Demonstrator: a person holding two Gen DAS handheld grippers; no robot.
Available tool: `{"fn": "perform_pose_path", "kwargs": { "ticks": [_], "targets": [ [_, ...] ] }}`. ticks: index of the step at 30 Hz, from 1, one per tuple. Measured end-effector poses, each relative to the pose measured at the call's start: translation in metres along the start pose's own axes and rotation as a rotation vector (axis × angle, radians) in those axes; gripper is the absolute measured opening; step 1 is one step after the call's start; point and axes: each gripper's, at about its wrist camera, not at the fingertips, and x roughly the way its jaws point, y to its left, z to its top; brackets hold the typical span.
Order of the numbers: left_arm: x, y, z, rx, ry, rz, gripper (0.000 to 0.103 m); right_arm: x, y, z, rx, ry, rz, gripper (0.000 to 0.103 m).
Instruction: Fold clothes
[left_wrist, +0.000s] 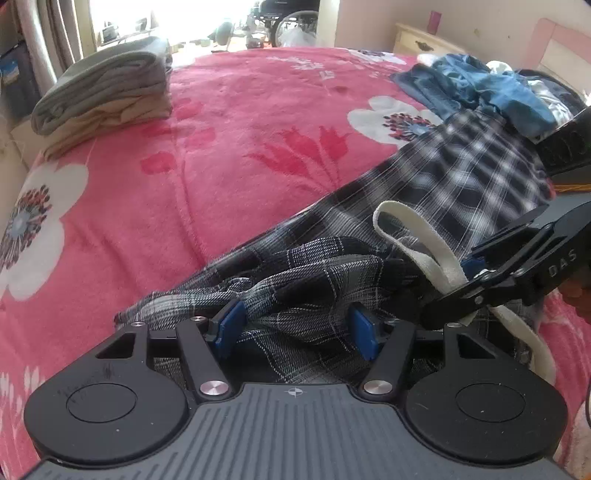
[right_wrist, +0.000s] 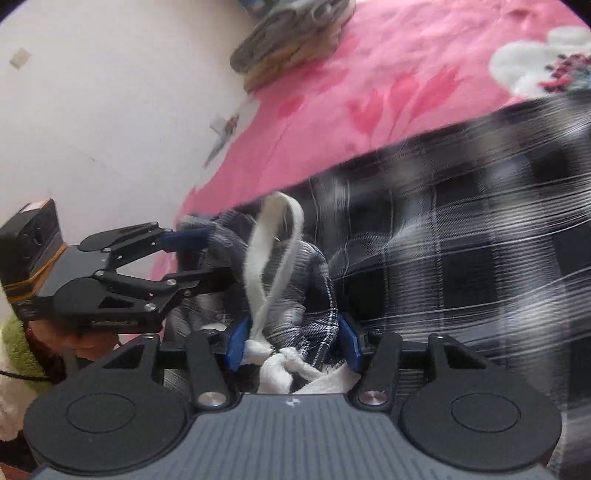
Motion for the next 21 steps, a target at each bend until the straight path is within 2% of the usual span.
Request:
{"fn": "perform_pose_path", "kwargs": {
  "ticks": [2,3,4,5,7,10,12,14,17,20,21],
  "targets": [
    [0.0,-0.001,-0.002,0.004,-0.007,0.007,0.062,0.003,0.005,0.0,-0.035,0.01,-0.006,0.041],
    [-0.001,-0.001,-0.003,0.007,-0.011,0.01,0.062,0.004,0.008,0.0,-0.052,0.014,-0.009,0.028],
    [-0.001,-0.001,-0.004,0.008,-0.015,0.013,0.062,0.006,0.011,0.0,-0.07,0.019,-0.012,0.02],
    [-0.003,-0.001,-0.004,-0.003,-0.031,0.013,0.062,0.007,0.013,0.0,-0.087,0.024,-0.015,0.018],
    [-0.005,0.0,-0.004,-0.032,-0.053,0.01,0.062,-0.002,0.038,-0.003,-0.202,-0.047,-0.076,0.017],
    [-0.001,0.001,-0.004,-0.066,-0.058,0.013,0.062,-0.004,0.083,-0.034,-0.525,-0.145,-0.283,0.018],
    [0.003,-0.001,-0.005,-0.054,-0.047,0.028,0.062,0.01,0.096,-0.055,-0.681,-0.137,-0.37,0.018],
    [0.004,-0.005,-0.005,-0.021,-0.044,0.045,0.062,0.017,0.103,-0.069,-0.776,-0.138,-0.415,0.021],
    [0.003,-0.009,-0.007,0.017,-0.044,0.057,0.062,0.011,0.105,-0.067,-0.763,-0.158,-0.406,0.027],
    [0.002,-0.007,-0.009,0.015,-0.047,0.054,0.062,-0.001,0.091,-0.047,-0.598,-0.177,-0.331,0.029],
    [0.001,-0.007,-0.009,0.011,-0.047,0.054,0.062,-0.004,0.085,-0.04,-0.534,-0.178,-0.289,0.026]
  ]
}}
